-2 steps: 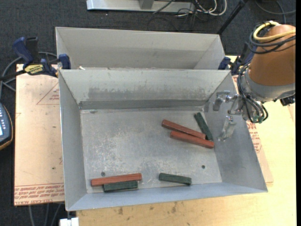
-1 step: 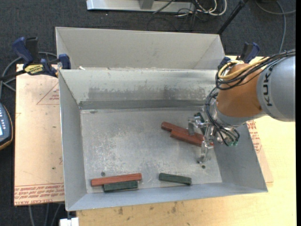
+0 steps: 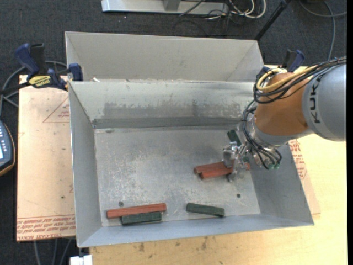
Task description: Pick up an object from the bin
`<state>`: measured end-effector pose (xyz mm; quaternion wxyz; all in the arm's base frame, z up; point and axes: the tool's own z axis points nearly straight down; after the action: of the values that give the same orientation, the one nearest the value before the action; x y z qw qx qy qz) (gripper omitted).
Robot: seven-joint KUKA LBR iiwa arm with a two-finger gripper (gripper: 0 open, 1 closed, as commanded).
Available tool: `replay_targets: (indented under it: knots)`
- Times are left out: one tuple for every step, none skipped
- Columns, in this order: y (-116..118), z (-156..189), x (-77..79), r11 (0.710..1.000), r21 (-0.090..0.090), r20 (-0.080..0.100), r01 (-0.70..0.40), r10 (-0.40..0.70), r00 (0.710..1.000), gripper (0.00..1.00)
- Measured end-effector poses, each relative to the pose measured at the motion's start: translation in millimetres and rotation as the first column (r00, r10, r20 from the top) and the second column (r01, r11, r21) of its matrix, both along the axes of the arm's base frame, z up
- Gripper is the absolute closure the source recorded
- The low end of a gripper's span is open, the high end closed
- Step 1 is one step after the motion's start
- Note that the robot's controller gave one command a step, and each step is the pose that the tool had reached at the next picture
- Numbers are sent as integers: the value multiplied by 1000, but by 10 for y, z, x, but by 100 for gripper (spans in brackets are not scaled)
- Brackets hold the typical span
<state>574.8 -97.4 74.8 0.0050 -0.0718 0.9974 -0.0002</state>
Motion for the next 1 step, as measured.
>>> replay_targets:
  knots:
    - [-338,1459,202,994,-4,3,-107,107,994,100]
